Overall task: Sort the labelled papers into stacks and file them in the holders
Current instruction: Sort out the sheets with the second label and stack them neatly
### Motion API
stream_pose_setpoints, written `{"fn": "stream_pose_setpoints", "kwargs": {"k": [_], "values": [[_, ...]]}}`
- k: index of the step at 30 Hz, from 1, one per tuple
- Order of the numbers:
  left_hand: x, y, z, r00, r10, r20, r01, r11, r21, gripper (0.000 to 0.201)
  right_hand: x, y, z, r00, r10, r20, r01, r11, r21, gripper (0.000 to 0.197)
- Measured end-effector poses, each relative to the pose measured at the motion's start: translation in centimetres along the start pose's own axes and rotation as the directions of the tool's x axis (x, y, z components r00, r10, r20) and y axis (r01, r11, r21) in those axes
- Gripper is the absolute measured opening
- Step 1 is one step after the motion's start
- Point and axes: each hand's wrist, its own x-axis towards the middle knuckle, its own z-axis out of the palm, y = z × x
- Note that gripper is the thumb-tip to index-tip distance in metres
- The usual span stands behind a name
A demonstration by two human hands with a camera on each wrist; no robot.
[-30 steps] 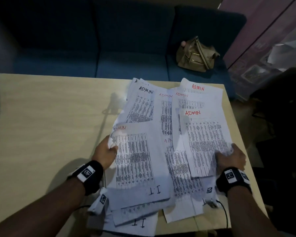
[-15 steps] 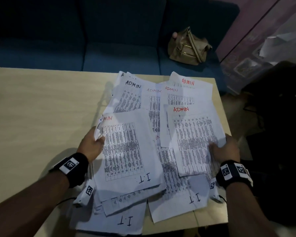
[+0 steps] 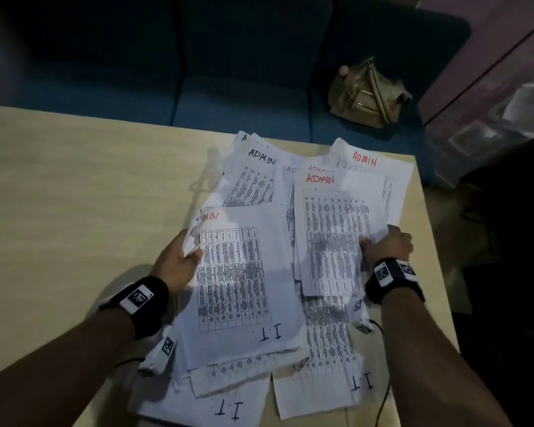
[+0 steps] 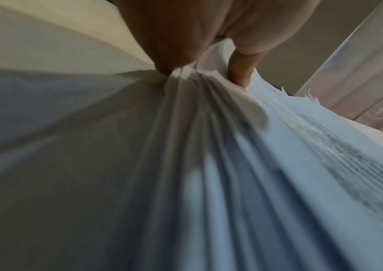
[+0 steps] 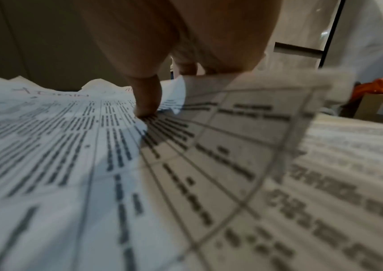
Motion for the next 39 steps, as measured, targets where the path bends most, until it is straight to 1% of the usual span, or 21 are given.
{"fn": "stream_pose_setpoints", "kwargs": {"k": [3,5,6,7,9,10,13,15,17,19,21,23,25,27,28,30,32,34,35,37,39], "values": [[0.3,-0.3,0.1,1.0,0.009,0.009,-0.009,1.0,-0.011,0.053,-0.5,-0.6,0.5,0.998,0.044,-0.041,-0.041,0.997,0.058,0.079],[0.3,-0.4,0.1,1.0,0.006,0.004,-0.006,1.0,-0.015,0.051,-0.6,-0.7,0.4,0.998,0.06,-0.025,-0.056,0.986,0.159,0.079],[0.4,-0.4,0.2,1.0,0.008,-0.003,-0.008,1.0,-0.011,0.051,-0.8,-0.8,0.2,0.998,0.061,-0.015,-0.057,0.982,0.182,0.074],[0.4,-0.4,0.2,1.0,0.011,-0.01,-0.011,1.0,-0.005,0.05,-0.9,-0.7,-0.1,0.999,0.044,-0.013,-0.041,0.984,0.174,0.064],[0.5,-0.2,0.3,0.999,0.011,-0.036,-0.011,1.0,0.007,0.049,-1.5,-0.9,-1.1,0.997,-0.032,-0.063,0.041,0.989,0.145,0.038],[0.6,0.0,0.3,0.999,0.016,-0.051,-0.015,1.0,0.014,0.048,-1.9,-1.1,-1.7,0.994,-0.06,-0.088,0.074,0.985,0.154,0.029],[1.1,0.8,0.1,0.996,0.037,-0.075,-0.036,0.999,0.013,0.045,-2.7,-1.6,-4.5,0.974,-0.101,-0.201,0.154,0.951,0.267,0.022],[1.5,1.3,-0.2,0.997,0.032,-0.065,-0.032,0.999,0.011,0.043,-3.3,-1.9,-6.6,0.957,-0.095,-0.275,0.207,0.886,0.415,0.025],[1.7,1.8,-0.5,0.999,0.03,-0.042,-0.03,1.0,0.011,0.042,-4.1,-2.1,-8.1,0.951,-0.119,-0.285,0.256,0.82,0.512,0.027],[1.8,2.2,-0.8,0.999,0.034,-0.026,-0.034,0.999,-0.005,0.045,-5.5,-2.5,-8.1,0.953,-0.188,-0.237,0.29,0.793,0.536,0.024],[1.7,2.6,-1.0,0.999,0.03,-0.026,-0.032,0.997,-0.07,0.046,-7.2,-3.0,-6.4,0.955,-0.266,-0.128,0.295,0.83,0.473,0.036],[1.3,2.9,-1.2,0.999,0.012,-0.033,-0.016,0.991,-0.135,0.036,-9.4,-3.5,-3.2,0.945,-0.326,-0.009,0.299,0.856,0.422,0.044],[1.0,2.8,-1.4,0.999,-0.002,-0.038,-0.005,0.983,-0.186,0.022,-12.0,-4.2,-0.2,0.934,-0.345,0.093,0.264,0.842,0.471,0.044],[0.6,2.7,-1.7,0.999,0.022,-0.046,-0.032,0.966,-0.255,0.032,-14.1,-5.2,2.3,0.929,-0.331,0.168,0.19,0.813,0.55,0.036],[0.4,2.7,-1.8,0.999,0.033,-0.032,-0.041,0.955,-0.294,0.039,-14.9,-5.5,3.5,0.92,-0.327,0.215,0.162,0.819,0.551,0.035],[-0.3,2.9,-1.9,0.999,0.045,-0.016,-0.048,0.941,-0.335,0.056,-15.8,-5.8,5.6,0.903,-0.315,0.292,0.163,0.88,0.445,0.042],[-0.8,2.9,-1.9,0.998,0.06,-0.021,-0.063,0.943,-0.327,0.064,-16.2,-6.1,7.0,0.889,-0.309,0.338,0.185,0.918,0.351,0.052],[-1.2,2.9,-2.1,0.997,0.073,-0.039,-0.081,0.951,-0.298,0.069,-16.3,-6.4,7.2,0.885,-0.307,0.349,0.191,0.924,0.331,0.061],[-1.3,2.9,-2.2,0.995,0.089,-0.042,-0.098,0.951,-0.292,0.071,-16.1,-6.4,7.1,0.894,-0.313,0.321,0.203,0.921,0.333,0.066],[-1.6,3.1,-2.6,0.991,0.133,-0.022,-0.134,0.943,-0.303,0.076,-15.6,-6.6,6.3,0.92,-0.319,0.225,0.218,0.898,0.382,0.074],[-2.0,3.2,-3.1,0.987,0.159,0.013,-0.145,0.925,-0.35,0.078,-15.0,-6.9,5.2,0.935,-0.323,0.146,0.214,0.842,0.496,0.075]]}}
